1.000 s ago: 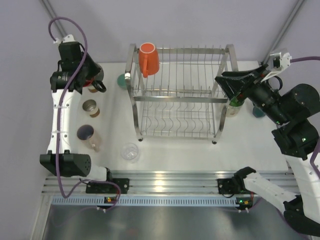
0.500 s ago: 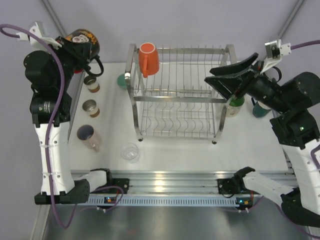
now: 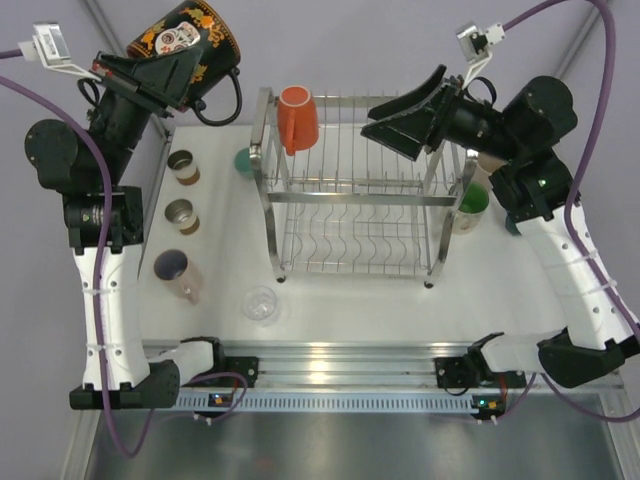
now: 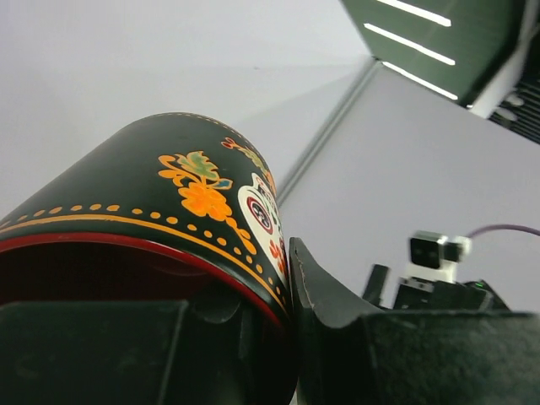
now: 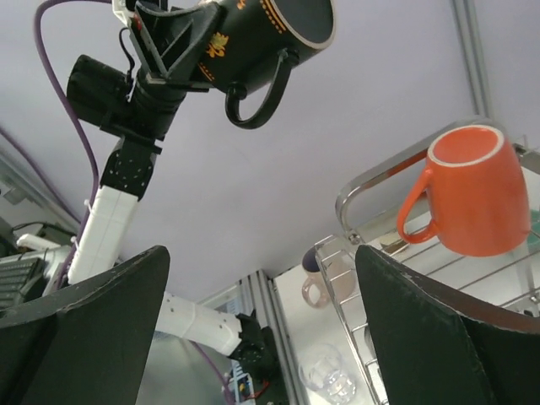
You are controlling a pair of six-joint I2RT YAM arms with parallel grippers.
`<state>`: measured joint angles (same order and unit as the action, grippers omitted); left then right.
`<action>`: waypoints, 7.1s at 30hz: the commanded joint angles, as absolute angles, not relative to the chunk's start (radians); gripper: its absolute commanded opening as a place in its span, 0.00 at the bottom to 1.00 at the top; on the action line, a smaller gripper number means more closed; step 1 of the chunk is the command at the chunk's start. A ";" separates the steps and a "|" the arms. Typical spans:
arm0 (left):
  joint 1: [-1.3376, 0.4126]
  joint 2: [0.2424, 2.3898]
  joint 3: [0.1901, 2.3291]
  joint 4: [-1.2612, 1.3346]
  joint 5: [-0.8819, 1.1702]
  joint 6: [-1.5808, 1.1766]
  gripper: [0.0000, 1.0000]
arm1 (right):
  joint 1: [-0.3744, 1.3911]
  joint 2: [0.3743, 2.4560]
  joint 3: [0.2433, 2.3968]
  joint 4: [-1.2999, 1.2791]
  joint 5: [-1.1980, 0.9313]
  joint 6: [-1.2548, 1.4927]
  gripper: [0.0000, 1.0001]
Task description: Load the cups into the dish rack
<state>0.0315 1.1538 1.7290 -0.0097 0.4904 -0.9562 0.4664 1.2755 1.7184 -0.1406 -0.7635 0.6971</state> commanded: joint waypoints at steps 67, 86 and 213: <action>-0.383 1.281 1.603 0.719 0.638 -1.045 0.00 | 0.755 1.520 1.802 0.290 -0.586 0.868 0.47; -0.434 1.278 1.545 0.721 0.611 -0.993 0.00 | 0.744 1.479 1.711 0.414 -0.557 0.956 0.00; -0.451 1.009 1.552 -0.480 -0.209 -0.385 0.98 | 0.646 1.594 2.125 -0.761 -0.026 0.094 0.28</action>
<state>-0.4522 1.0191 1.5436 -0.5011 -0.2035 -0.4004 0.6338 1.6169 2.0583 -0.9119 -0.0463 0.0864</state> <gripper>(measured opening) 0.982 0.280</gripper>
